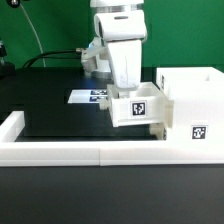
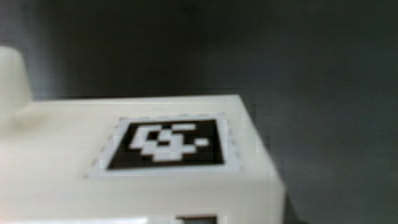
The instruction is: Assemble drawer
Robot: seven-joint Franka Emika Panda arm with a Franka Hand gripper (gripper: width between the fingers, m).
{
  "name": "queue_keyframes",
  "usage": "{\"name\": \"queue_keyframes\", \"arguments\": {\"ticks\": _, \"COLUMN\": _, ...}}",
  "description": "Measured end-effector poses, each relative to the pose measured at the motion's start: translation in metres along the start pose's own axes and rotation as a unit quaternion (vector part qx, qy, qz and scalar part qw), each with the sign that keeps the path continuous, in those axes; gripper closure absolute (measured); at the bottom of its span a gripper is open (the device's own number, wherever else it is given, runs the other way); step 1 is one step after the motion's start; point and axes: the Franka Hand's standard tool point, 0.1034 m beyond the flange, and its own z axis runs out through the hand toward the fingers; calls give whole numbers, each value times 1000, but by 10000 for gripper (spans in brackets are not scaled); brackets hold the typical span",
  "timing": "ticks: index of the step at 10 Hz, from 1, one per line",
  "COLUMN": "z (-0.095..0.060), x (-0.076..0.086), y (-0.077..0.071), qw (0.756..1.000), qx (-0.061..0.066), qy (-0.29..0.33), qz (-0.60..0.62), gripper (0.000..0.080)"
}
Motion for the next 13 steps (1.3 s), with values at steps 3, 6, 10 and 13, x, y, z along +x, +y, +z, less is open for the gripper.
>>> {"name": "queue_keyframes", "arguments": {"ticks": 3, "z": 1, "x": 1, "y": 6, "qw": 1000, "qx": -2, "qy": 1, "qz": -1, "gripper": 757}}
{"name": "queue_keyframes", "arguments": {"ticks": 6, "z": 1, "x": 1, "y": 5, "qw": 1000, "qx": -2, "qy": 1, "qz": 0, "gripper": 757}}
{"name": "queue_keyframes", "arguments": {"ticks": 10, "z": 1, "x": 4, "y": 15, "qw": 1000, "qx": -7, "qy": 2, "qz": 1, "gripper": 757}}
{"name": "queue_keyframes", "arguments": {"ticks": 13, "z": 1, "x": 5, "y": 16, "qw": 1000, "qx": -7, "qy": 3, "qz": 5, "gripper": 757}}
